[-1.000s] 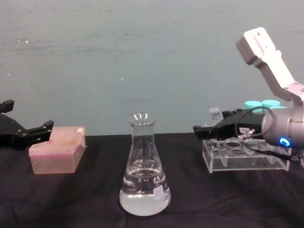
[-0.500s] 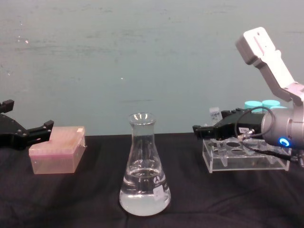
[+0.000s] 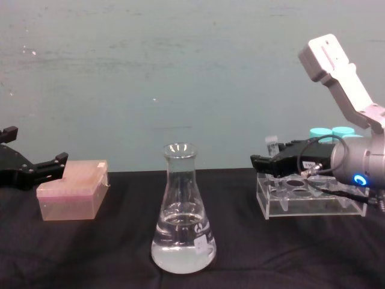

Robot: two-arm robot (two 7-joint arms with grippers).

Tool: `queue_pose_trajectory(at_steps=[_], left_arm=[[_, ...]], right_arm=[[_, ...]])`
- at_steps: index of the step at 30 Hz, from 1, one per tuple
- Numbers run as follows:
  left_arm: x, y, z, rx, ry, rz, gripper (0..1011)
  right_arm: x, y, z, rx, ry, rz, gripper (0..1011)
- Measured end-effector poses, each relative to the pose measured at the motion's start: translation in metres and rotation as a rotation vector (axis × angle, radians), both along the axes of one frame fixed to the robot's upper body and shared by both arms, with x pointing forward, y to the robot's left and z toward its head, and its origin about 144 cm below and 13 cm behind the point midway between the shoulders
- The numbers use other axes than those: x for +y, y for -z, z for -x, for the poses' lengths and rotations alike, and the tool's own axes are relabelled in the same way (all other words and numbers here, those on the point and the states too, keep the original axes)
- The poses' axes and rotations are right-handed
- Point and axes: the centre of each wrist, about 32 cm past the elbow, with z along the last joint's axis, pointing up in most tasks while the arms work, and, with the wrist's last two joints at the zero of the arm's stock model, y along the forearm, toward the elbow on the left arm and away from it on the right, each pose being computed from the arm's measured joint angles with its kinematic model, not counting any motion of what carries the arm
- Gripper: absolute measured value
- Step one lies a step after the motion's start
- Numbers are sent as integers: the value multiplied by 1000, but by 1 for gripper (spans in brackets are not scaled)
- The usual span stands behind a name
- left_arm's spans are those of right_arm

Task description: Pour the liquid from the test tube into the beaker using one hand.

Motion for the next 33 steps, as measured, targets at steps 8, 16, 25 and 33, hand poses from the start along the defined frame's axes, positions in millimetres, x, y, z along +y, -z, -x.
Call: queue_pose_trajectory(at_steps=[8,16,25,33], left_arm=[[0,0,0,0,0,0,1000],[0,0,0,0,0,0,1000],[0,0,0,0,0,0,1000],[0,0,0,0,0,0,1000]], right_arm=[[0,0,0,0,1,0,332],[0,0,0,0,1,0,205],[0,0,0,0,1,0,204],[-3,1,1,-2,4,-9,205]])
